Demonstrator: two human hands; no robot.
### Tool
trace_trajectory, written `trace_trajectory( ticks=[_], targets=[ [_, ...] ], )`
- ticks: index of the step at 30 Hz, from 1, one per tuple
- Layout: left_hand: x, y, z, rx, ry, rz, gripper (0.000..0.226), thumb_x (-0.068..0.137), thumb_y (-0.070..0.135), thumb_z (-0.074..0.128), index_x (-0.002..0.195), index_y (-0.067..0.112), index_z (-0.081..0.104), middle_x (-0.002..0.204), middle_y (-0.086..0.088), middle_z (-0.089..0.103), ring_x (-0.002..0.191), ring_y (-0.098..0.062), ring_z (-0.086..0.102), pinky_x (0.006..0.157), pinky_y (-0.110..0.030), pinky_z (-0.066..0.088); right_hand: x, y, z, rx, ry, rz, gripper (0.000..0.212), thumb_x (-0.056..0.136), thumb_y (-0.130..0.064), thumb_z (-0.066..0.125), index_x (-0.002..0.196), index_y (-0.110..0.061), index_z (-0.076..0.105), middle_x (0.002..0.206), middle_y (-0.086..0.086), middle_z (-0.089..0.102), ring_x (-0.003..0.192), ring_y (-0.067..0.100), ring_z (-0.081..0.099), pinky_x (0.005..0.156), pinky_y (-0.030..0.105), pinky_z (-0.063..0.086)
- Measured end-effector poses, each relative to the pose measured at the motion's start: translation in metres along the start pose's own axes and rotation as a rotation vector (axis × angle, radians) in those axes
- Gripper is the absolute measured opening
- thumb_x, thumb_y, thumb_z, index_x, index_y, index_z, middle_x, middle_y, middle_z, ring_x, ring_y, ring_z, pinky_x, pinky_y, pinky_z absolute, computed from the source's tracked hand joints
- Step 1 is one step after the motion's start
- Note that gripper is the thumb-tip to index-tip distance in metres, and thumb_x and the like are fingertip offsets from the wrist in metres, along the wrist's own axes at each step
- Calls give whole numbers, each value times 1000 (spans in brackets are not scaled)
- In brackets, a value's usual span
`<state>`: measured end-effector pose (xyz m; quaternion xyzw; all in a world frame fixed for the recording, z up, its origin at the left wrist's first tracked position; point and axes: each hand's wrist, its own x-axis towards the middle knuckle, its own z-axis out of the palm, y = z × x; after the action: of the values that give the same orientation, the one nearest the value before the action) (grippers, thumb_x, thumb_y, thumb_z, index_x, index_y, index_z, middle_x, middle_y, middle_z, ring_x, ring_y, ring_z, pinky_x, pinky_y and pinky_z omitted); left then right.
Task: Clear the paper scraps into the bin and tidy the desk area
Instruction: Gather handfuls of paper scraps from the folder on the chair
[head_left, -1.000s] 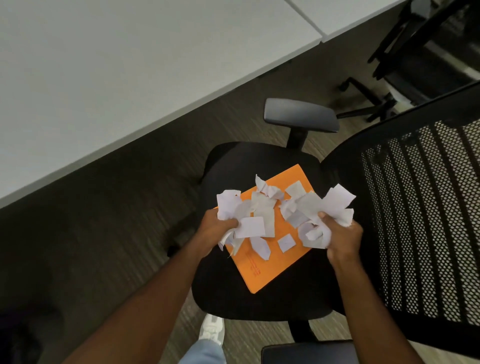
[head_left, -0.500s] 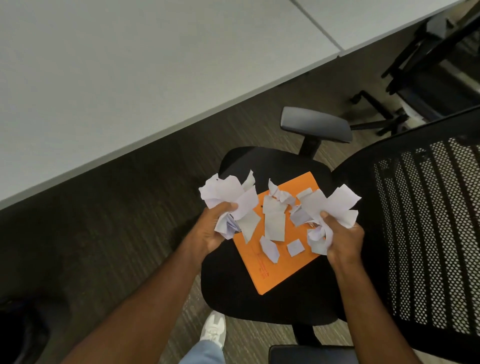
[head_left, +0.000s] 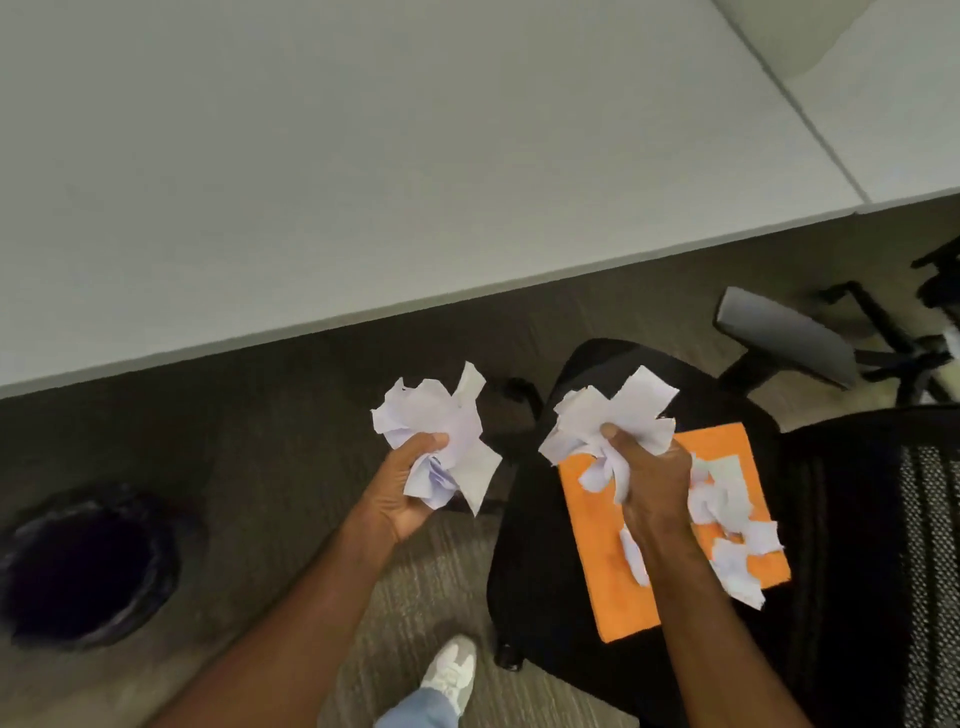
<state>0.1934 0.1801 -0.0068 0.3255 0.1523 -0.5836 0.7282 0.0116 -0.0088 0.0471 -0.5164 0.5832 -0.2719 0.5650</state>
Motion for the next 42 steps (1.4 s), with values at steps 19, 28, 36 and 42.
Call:
trace_trajectory(
  ticks=[19,28,36,42],
  targets=[
    [-204,201,-367,339,1012,163,32,71,15,81,92,-4,67,64,-14,68,49,-23,64,42,-24,46,-234,104,419,-53,-601,214,24,82,-5,77,104,-7,69,98,5,75,85,19,74,60,21,58],
    [-174,222,-487,717,1200,244,44,77,29,81,103,-5,71,102,-28,72,90,-31,73,80,-42,59,-312,225,548,-63,-672,356,25,72,9,80,90,-5,71,95,18,74,76,27,72,70,38,62],
    [-154,219,-548,1056,1192,128,34,88,13,69,117,-4,65,120,-27,66,114,-39,62,96,-40,49,-311,332,596,-443,-622,232,52,71,-8,87,119,-3,66,117,17,69,95,26,67,73,28,55],
    [-154,215,-566,1163,1190,152,42,82,22,77,117,2,66,118,-25,68,109,-40,65,91,-41,50,-310,366,602,-602,-716,148,60,87,-15,74,142,-8,50,142,17,55,128,33,55,104,39,47]
  ],
)
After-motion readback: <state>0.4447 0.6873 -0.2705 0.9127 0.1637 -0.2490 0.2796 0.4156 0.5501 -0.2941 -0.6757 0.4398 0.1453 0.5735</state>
